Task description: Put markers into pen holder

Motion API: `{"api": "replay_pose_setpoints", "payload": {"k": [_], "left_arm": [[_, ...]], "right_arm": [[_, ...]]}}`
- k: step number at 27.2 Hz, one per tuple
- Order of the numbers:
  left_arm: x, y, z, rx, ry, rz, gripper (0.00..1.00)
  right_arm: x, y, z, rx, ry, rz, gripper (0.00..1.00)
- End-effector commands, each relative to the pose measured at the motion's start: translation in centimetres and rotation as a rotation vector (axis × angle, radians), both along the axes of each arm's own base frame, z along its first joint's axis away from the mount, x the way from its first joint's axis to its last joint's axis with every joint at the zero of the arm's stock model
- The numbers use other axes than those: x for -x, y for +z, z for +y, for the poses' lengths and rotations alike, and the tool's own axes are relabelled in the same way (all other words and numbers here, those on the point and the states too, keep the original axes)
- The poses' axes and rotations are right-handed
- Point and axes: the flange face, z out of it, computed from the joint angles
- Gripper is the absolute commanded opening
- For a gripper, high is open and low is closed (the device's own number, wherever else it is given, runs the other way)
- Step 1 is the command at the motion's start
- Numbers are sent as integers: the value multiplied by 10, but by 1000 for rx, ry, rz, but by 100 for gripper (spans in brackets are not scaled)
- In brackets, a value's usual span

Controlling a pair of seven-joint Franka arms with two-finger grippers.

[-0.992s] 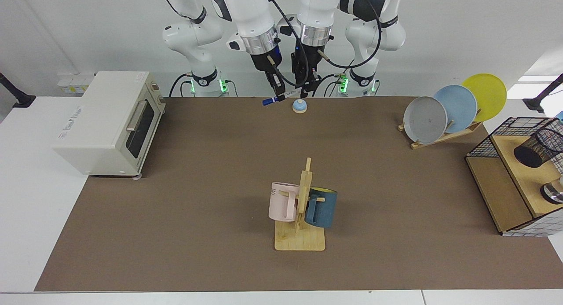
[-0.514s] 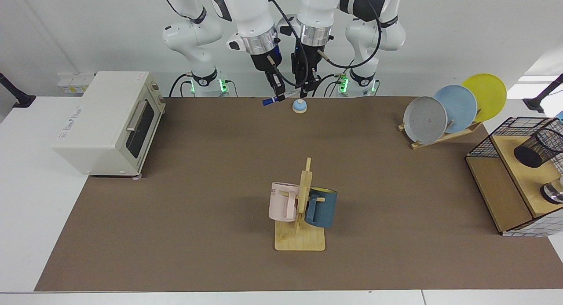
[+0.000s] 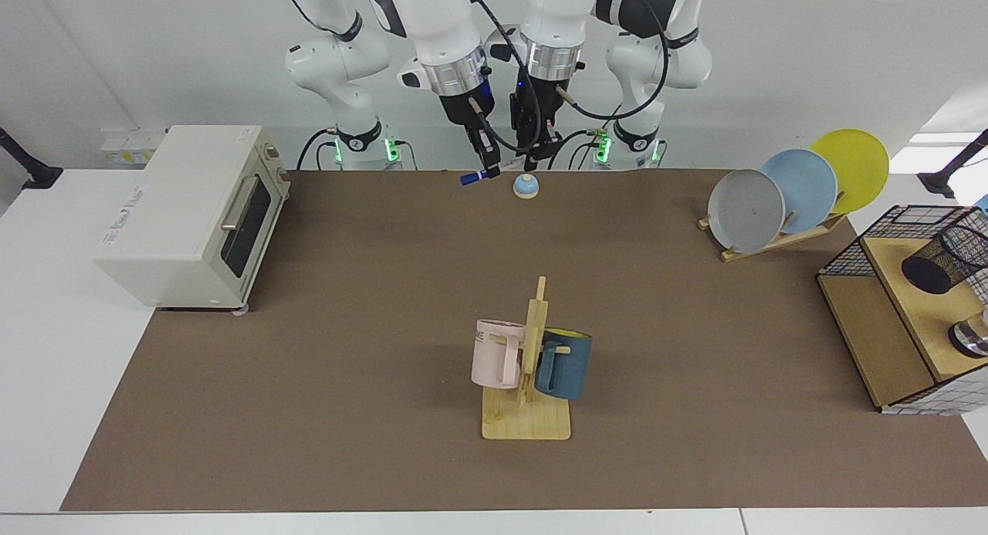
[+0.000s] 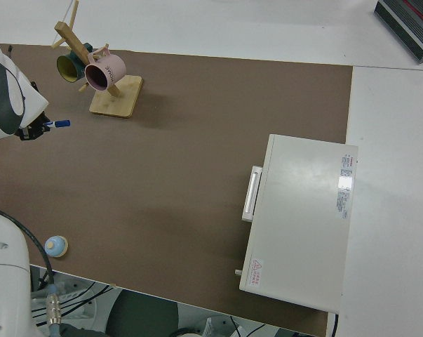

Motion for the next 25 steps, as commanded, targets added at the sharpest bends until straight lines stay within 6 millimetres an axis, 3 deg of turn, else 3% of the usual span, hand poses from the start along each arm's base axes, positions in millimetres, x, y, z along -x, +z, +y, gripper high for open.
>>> {"api": "replay_pose_setpoints", "payload": {"k": [1, 14, 17, 19, 21, 22, 23, 24, 25], "left_arm": [[0, -4, 0, 7, -28, -16, 0], [-6, -5, 7, 24, 4, 0, 0], [-12, -7, 13, 23, 18, 3, 0], [-14, -6, 15, 25, 21, 0, 0], [-15, -6, 16, 25, 24, 0, 0], [-17, -6, 18, 25, 27, 0, 0], [-20, -7, 21, 26, 34, -1, 0], [-25, -7, 27, 27, 46, -5, 0], [-28, -7, 31, 28, 54, -6, 0]], "right_arm": [[3, 1, 6, -4, -11, -5, 0], [1, 0, 4, 0, -2, -8, 3], [1, 2, 2, -3, 2, -14, 35], [-1, 4, -3, -6, 13, -19, 62], [-2, 6, -12, 2, 35, -19, 64], [-3, 6, -16, 9, 55, -20, 70], [-5, 6, -23, 14, 69, -20, 78], [-10, 4, -35, 25, 84, -12, 98], [-12, 3, -41, 39, 104, -11, 99]]}}
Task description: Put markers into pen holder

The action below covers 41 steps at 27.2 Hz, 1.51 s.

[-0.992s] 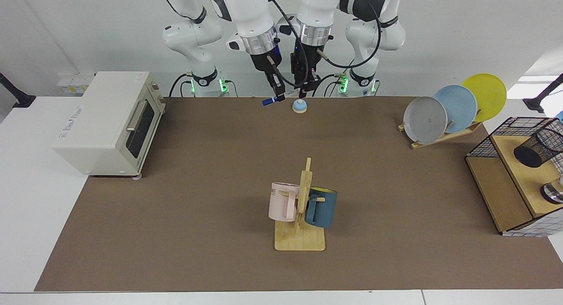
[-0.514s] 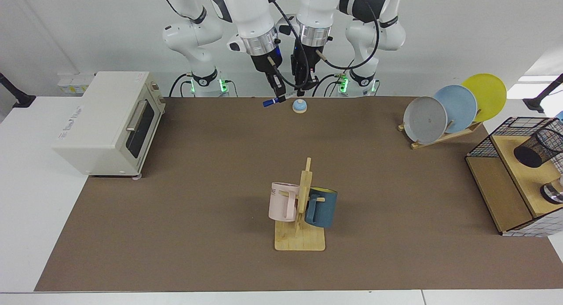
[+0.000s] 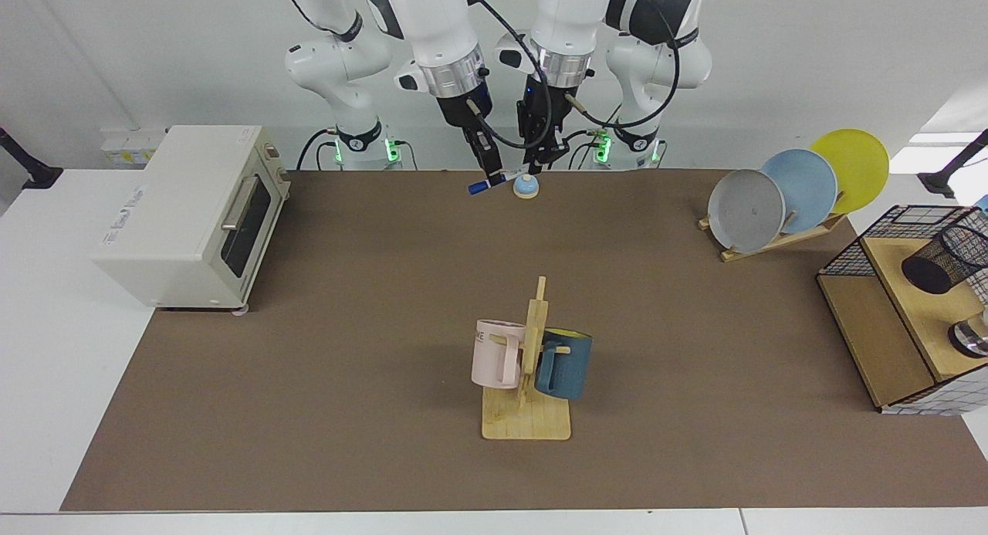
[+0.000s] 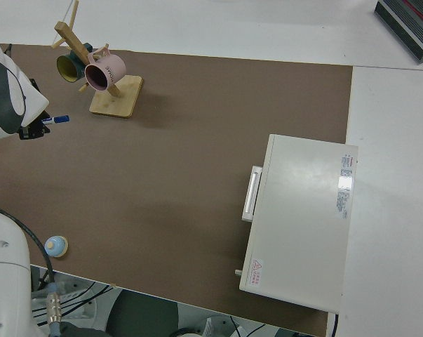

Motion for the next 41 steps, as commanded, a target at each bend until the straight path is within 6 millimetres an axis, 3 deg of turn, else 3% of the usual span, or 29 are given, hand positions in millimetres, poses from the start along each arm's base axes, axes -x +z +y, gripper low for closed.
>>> {"api": "replay_pose_setpoints", "payload": {"k": [1, 8, 12, 19, 26, 30, 33, 41], "left_arm": [[-14, -3, 17, 13, 41, -14, 0], [-21, -5, 26, 8, 72, -18, 0], [-36, -8, 46, 1, 112, -12, 0], [-60, -14, 91, -29, 177, -3, 0], [-83, -16, 147, -218, 160, -81, 0], [-100, -16, 196, -273, 176, -87, 0], [-109, -12, 237, -369, 217, -110, 0], [-120, 10, 303, -513, 171, -150, 0]], "right_arm": [[-8, 3, -37, 40, 96, -3, 99], [-15, 4, -71, 71, 282, -26, 99], [-19, 6, -93, 104, 427, -47, 99], [-25, 5, -115, 213, 728, -100, 99], [-33, -1, -140, 256, 943, -101, 99], [-38, -3, -155, 257, 1028, -102, 99], [-46, 7, -172, 270, 1055, -117, 99], [-70, 32, -186, 295, 1165, -36, 99]]}}
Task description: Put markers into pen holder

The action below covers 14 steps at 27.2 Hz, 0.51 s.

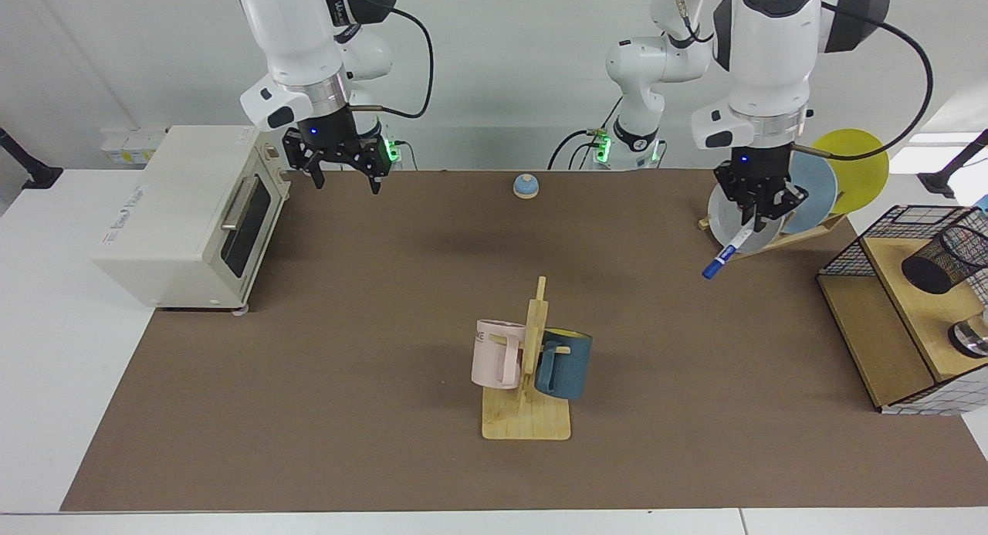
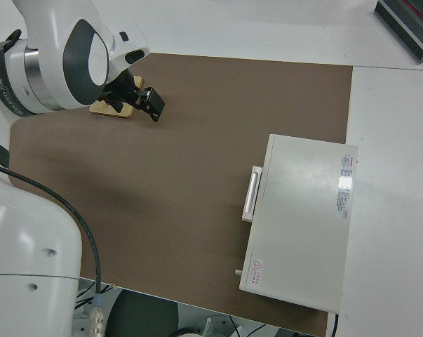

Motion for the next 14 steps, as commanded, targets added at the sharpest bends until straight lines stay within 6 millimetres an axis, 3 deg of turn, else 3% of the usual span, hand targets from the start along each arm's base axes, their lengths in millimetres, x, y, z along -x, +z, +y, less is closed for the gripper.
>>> {"api": "replay_pose_setpoints", "payload": {"k": [1, 5, 9, 14], "left_arm": [[0, 24, 36, -103, -69, 10, 0], [0, 39, 60, -213, -109, 25, 0], [2, 51, 70, -270, -138, 28, 0], [4, 58, 88, -299, -140, 32, 0]], "right_arm": [[-20, 18, -5, 51, 71, 34, 99], [-18, 19, -6, 59, 80, 43, 99], [-15, 24, -6, 60, 81, 35, 99], [-6, 34, -20, 58, 75, 23, 99]]}}
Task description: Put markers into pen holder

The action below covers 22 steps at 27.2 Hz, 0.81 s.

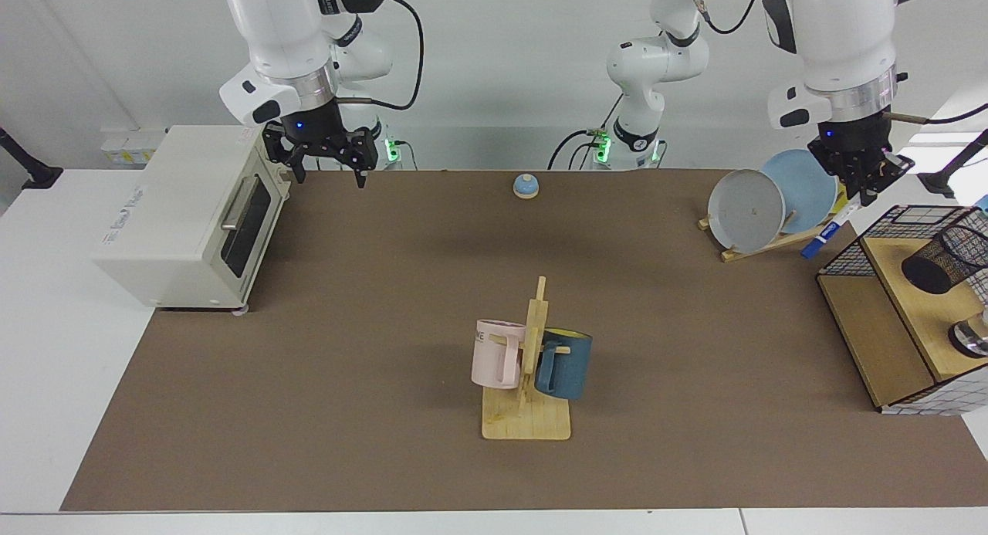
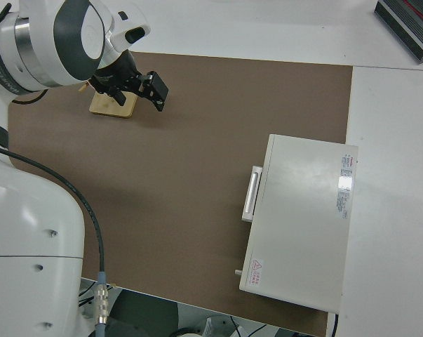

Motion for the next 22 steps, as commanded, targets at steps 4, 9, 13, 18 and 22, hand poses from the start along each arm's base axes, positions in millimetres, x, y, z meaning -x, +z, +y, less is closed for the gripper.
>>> {"api": "replay_pose_setpoints", "payload": {"k": [4, 9, 13, 18, 22], "left_arm": [[5, 18, 29, -106, -26, 19, 0], [5, 34, 45, -196, -77, 28, 0], [5, 40, 66, -265, -62, 22, 0], [4, 46, 91, -334, -77, 12, 0], [9, 50, 117, -396, -76, 63, 0]], "right_arm": [[23, 9, -33, 19, 30, 15, 99], [27, 9, -36, 19, 36, 17, 99], [35, 8, -40, 17, 28, 22, 100], [38, 7, -36, 10, 17, 24, 100], [39, 7, -31, 10, 8, 25, 100]]}}
